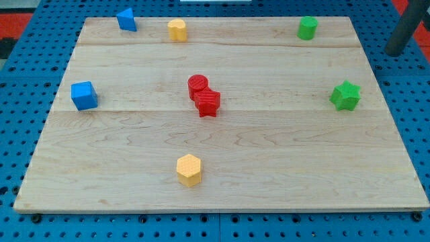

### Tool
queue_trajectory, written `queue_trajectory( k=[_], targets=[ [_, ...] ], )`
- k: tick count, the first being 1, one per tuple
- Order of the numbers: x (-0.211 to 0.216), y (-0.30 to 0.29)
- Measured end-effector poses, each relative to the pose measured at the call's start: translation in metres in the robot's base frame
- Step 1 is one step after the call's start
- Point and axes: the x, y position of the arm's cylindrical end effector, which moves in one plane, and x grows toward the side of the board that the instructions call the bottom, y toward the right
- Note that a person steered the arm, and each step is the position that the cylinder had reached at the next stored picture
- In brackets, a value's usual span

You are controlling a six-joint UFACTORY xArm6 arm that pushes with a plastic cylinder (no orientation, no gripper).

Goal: Slide the green circle closer to the blue cube

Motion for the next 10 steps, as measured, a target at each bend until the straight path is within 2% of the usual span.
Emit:
queue_trajectory(
  k=[5,7,8,9,10],
  targets=[
    [-0.004,0.0],
    [-0.039,-0.007],
    [-0.076,-0.06],
    [-0.089,-0.176],
    [-0.071,-0.325]
  ],
)
